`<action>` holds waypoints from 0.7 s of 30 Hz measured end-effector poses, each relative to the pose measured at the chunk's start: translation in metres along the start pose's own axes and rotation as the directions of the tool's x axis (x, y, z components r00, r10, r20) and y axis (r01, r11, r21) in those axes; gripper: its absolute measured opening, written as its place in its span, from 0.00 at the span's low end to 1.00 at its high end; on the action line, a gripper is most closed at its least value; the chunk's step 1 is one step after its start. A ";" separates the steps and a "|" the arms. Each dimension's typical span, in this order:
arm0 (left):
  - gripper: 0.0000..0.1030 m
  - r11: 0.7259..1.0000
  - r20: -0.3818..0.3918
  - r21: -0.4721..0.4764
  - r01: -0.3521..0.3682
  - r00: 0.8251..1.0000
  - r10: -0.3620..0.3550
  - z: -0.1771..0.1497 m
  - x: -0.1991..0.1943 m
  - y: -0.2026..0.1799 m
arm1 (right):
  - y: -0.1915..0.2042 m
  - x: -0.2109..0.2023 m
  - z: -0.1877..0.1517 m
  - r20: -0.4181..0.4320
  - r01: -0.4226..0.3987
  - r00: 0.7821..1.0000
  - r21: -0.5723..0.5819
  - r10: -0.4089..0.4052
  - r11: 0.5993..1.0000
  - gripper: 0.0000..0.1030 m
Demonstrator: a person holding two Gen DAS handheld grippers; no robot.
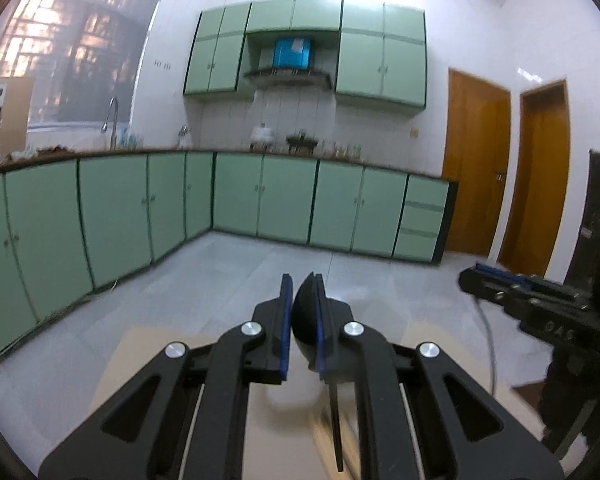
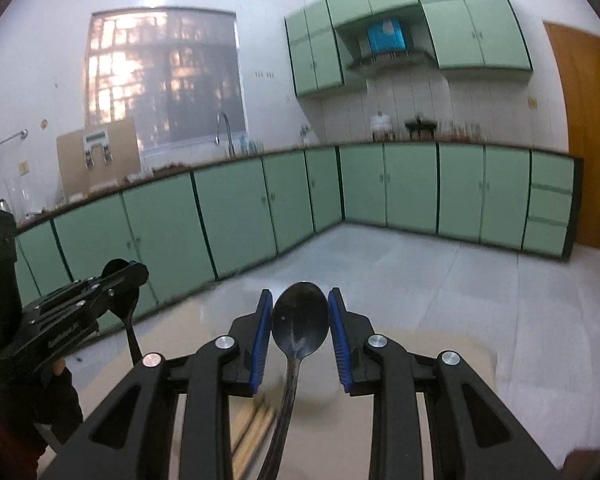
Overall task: Organize utensils
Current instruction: 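Carry the silver spoon with the right gripper while the left carries the black spoon into the holder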
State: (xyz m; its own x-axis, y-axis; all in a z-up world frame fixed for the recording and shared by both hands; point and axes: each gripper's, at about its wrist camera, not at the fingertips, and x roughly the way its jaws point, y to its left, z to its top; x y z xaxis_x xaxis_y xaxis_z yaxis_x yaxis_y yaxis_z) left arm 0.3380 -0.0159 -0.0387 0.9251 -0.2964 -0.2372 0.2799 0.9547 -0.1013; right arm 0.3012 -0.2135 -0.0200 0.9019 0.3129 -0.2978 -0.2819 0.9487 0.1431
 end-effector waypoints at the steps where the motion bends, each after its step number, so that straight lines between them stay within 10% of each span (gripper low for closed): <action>1: 0.08 1.000 0.014 0.004 0.003 1.000 -0.003 0.007 0.005 -0.001 | -0.001 0.005 0.009 0.020 0.000 1.000 0.001 0.000 1.000 0.27; 10: 0.08 0.999 0.044 0.029 -0.015 0.999 0.014 0.040 0.085 -0.003 | -0.015 0.090 0.059 0.133 0.084 0.988 0.004 -0.084 0.996 0.27; 21: 0.10 1.000 -0.047 0.027 -0.007 0.999 0.008 0.000 0.113 0.013 | -0.025 0.128 0.008 0.016 0.064 0.998 0.000 -0.064 0.998 0.28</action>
State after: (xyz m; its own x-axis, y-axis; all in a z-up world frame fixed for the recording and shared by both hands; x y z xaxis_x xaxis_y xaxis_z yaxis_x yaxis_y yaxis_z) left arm 0.4461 -0.0374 -0.0666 0.9144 -0.2896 -0.2827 0.2803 0.9571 -0.0736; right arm 0.4262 -0.1976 -0.0543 0.9232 0.2506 -0.2913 -0.2235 0.9668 0.1235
